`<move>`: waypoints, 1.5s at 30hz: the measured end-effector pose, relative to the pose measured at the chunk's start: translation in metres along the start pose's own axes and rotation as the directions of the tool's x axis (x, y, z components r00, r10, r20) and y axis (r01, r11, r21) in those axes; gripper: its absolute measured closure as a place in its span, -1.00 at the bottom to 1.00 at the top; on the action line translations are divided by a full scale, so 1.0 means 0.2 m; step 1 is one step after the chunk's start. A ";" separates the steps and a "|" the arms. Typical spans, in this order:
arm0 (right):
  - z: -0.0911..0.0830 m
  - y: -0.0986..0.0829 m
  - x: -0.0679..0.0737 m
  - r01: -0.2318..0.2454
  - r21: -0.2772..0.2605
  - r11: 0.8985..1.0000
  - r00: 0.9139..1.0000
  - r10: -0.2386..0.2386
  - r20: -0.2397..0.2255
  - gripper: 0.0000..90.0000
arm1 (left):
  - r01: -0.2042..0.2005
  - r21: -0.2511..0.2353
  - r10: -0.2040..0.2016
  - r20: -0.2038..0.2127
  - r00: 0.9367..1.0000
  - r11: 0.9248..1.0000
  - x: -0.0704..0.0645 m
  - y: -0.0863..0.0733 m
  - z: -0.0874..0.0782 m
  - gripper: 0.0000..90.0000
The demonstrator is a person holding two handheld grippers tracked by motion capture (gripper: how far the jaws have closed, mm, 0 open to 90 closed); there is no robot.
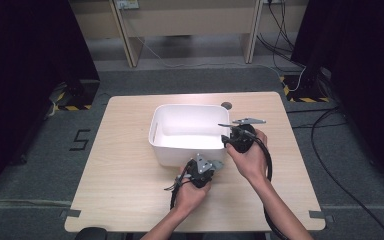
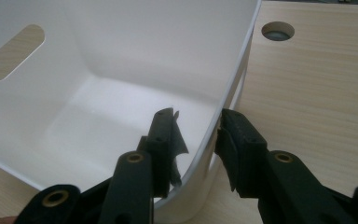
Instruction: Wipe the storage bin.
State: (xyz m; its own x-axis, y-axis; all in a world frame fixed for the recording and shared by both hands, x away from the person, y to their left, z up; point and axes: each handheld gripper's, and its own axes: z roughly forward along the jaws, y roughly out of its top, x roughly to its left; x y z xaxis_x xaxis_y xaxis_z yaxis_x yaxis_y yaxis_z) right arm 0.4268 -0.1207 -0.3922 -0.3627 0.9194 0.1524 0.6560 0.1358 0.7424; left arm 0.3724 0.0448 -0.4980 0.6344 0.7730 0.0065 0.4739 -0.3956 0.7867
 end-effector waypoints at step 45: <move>0.01 0.00 0.00 -0.007 -0.007 1.000 1.000 0.006 -0.003 0.49 | -0.018 -0.034 0.019 0.033 0.999 0.999 -0.09 0.13 0.01 0.82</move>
State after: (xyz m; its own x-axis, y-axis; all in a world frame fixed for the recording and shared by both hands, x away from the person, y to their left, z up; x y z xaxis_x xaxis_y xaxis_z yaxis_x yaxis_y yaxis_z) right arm 0.4286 -0.1205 -0.3933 -0.3605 0.9190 0.1593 0.6536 0.1271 0.7461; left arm 0.3757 0.0192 -0.4787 0.6630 0.7486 0.0010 0.4413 -0.3919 0.8073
